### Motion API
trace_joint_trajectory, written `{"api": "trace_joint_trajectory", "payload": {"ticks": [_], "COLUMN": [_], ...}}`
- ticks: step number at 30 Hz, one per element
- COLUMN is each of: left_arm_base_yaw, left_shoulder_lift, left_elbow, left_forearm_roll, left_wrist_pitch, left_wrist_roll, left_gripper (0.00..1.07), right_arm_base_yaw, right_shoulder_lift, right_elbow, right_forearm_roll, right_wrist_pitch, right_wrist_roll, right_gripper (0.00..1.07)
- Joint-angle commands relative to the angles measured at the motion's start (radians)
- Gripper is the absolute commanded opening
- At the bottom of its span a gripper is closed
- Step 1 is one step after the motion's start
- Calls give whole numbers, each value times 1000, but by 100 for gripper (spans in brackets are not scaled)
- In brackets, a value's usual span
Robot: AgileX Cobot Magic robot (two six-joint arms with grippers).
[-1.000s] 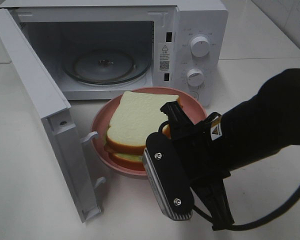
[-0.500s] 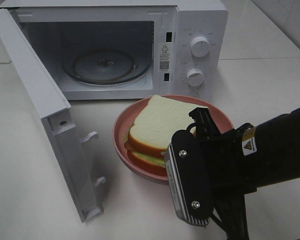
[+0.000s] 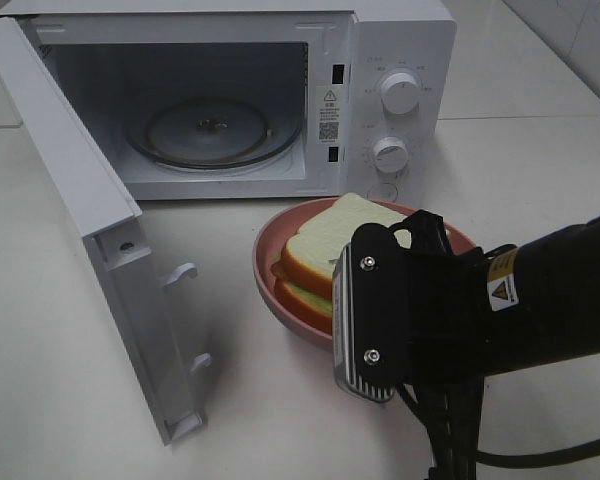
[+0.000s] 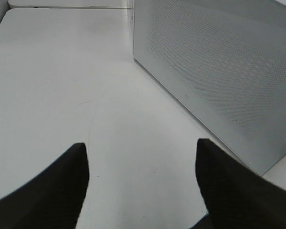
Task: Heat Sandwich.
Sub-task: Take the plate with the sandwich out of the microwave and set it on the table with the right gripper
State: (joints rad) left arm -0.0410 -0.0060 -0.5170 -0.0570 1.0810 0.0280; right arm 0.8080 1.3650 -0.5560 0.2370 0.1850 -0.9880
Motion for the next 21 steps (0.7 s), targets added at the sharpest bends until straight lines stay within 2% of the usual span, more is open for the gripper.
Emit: {"api": "trace_joint_trajectory", "payload": {"ticks": [1, 4, 5, 6, 8, 9, 11, 14, 15, 17, 18, 21], "left_arm_base_yaw": [3, 3, 3, 3, 3, 3, 3, 3, 3, 3, 3, 3], "left_shoulder_lift": [-5, -5, -5, -5, -5, -5, -5, -5, -5, -5, -5, -5], "left_elbow": [3, 3, 3, 3, 3, 3, 3, 3, 3, 3, 3, 3], "left_forearm_roll": [-10, -10, -10, -10, -10, -10, -10, -10, -10, -10, -10, -10], "left_wrist_pitch": [-11, -11, -11, -11, -11, -11, -11, -11, -11, -11, -11, -11], "left_wrist_roll": [-2, -2, -2, -2, -2, -2, -2, -2, -2, -2, -2, -2], "left_gripper": [62, 62, 62, 62, 62, 62, 62, 62, 62, 62, 62, 62], "right_arm_base_yaw": [2, 2, 2, 2, -2, -4, -4, -4, -4, -4, -4, -4], "right_shoulder_lift": [-16, -16, -16, -16, -16, -16, -16, -16, -16, -16, -16, -16], "right_elbow": [-4, -4, -4, -4, -5, -5, -5, -5, -5, -5, -5, -5], "right_forearm_roll": [-77, -194, -292, -292, -396, -490, -534, -725, -725, -825, -910, -983], "right_wrist_pitch": [0, 30, 49, 49, 73, 97, 109, 173, 173, 211, 239, 265], "right_wrist_roll": [93, 235, 347, 347, 484, 638, 704, 1027, 1027, 1175, 1331, 1466], "right_gripper": [0, 0, 0, 0, 0, 0, 0, 0, 0, 0, 0, 0]}}
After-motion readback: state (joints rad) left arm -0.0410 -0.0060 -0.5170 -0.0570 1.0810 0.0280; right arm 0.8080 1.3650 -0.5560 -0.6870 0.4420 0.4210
